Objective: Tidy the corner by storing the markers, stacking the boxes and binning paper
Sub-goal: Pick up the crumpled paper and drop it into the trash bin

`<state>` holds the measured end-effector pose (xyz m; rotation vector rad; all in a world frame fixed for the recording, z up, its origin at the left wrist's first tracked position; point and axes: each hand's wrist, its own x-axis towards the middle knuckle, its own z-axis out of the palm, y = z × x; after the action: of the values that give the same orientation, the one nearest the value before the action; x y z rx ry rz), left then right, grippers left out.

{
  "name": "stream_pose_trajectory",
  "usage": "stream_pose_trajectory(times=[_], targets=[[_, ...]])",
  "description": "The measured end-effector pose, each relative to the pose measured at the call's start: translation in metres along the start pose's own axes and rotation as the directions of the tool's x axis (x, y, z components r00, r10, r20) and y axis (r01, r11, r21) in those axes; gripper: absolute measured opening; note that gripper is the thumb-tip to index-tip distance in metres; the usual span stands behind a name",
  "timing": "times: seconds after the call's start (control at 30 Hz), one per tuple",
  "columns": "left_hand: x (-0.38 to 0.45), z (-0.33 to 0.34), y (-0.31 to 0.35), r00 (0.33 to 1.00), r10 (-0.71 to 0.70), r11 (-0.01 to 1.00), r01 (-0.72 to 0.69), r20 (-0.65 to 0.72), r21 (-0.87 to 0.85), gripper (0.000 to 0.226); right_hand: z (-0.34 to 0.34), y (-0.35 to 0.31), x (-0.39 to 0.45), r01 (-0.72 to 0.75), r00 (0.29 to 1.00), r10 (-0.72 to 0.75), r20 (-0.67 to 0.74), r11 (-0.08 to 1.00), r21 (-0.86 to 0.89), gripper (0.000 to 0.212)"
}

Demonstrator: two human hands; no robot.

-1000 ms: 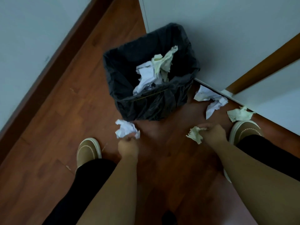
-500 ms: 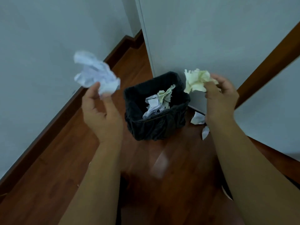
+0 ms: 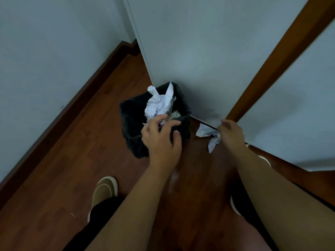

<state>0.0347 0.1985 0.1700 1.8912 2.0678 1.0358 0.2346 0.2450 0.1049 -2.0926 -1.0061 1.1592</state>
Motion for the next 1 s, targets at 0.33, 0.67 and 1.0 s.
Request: stream_pose_trajectory(times=[0.33, 0.67, 1.0], targets=[[-0.030, 0.156, -0.005, 0.608, -0.032, 0.990, -0.092, 0.793, 0.111, 0.054, -0.043, 0.151, 0.072, -0.195, 0.965, 0.251, 0.082, 0.887, -0.420, 0.043], [-0.043, 0.244, -0.036, 0.373, -0.179, 0.970, -0.088, 0.910, 0.227, 0.060, -0.014, 0.179, 0.116, 0.029, 0.951, 0.171, 0.258, 0.780, -0.625, 0.032], [-0.050, 0.289, -0.024, 0.244, -0.290, 0.956, 0.109, 0.925, 0.271, 0.075, -0.005, 0.197, 0.136, 0.024, 0.891, 0.282, 0.355, 0.753, -0.657, 0.053]])
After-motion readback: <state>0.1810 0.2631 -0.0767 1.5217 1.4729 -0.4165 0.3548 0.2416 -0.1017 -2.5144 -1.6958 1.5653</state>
